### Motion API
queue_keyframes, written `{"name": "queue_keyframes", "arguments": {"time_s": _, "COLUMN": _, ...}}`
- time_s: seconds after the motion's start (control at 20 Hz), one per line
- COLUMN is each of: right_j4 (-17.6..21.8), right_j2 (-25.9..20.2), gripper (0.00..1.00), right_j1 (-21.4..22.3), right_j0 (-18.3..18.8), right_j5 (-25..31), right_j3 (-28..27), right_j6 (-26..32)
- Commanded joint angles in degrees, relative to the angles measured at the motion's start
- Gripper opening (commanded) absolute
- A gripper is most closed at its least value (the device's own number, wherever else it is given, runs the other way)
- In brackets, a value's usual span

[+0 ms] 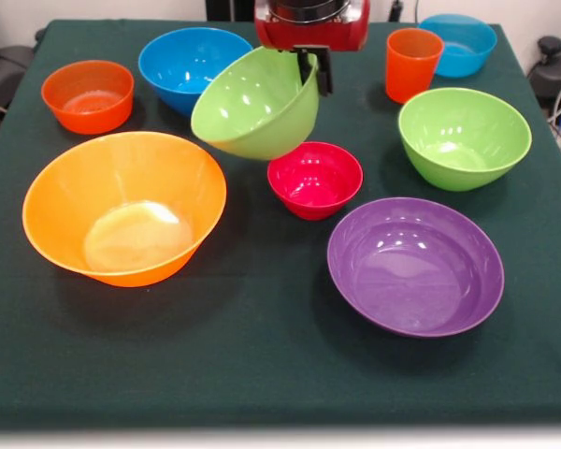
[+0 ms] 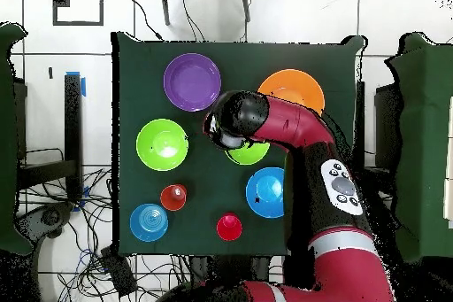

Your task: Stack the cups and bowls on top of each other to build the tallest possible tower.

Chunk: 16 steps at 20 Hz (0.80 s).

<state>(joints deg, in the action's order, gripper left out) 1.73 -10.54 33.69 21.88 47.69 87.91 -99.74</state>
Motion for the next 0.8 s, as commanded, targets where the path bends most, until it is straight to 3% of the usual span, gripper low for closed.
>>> {"name": "queue_keyframes", "arguments": {"time_s": 0.05, "right_j4": 4.2, "right_j2": -7.3, "gripper": 0.00, "right_j1": -2.6, "right_j0": 0.4, "right_j5": 7.7, "right_j3": -5.5, "right_j6": 10.1}}
{"name": "queue_keyframes", "arguments": {"time_s": 0.8, "right_j4": 3.8, "right_j2": -9.7, "gripper": 0.00, "right_j1": -3.0, "right_j0": 2.2, "right_j5": 16.1, "right_j3": -7.6, "right_j6": 8.9}}
